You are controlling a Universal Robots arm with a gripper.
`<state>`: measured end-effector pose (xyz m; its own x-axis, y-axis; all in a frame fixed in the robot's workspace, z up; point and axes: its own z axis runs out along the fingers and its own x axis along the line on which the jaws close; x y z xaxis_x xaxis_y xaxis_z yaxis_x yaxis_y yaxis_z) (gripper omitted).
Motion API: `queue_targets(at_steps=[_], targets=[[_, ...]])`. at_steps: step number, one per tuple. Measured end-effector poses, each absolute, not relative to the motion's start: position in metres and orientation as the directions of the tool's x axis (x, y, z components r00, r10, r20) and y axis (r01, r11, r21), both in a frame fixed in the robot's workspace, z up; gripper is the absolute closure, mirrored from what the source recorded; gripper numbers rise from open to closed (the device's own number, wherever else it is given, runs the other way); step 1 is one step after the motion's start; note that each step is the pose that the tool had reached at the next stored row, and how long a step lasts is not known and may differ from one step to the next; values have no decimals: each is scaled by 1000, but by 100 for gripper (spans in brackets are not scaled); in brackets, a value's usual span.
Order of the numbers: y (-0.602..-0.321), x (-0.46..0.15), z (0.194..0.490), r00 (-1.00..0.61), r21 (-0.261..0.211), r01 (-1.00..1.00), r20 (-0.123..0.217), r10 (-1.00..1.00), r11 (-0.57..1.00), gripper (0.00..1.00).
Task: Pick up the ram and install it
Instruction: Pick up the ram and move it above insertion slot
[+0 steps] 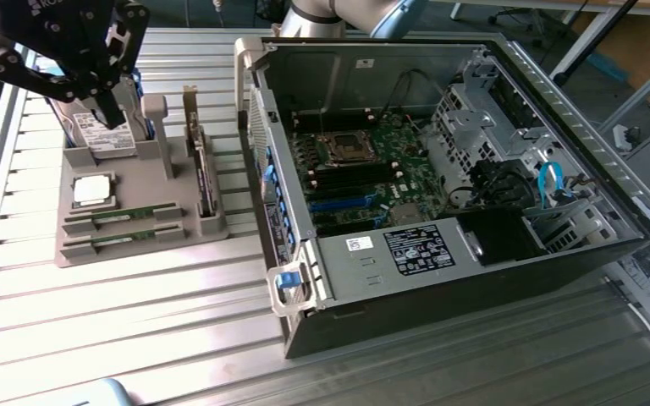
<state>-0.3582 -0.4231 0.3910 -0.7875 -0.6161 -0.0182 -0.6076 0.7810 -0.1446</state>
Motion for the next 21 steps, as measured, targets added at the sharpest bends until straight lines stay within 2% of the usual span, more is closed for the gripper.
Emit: queue_targets(at_steps=[21], targets=[[-423,-358,391,-672,-145,-731,-18,-740,667,90]])
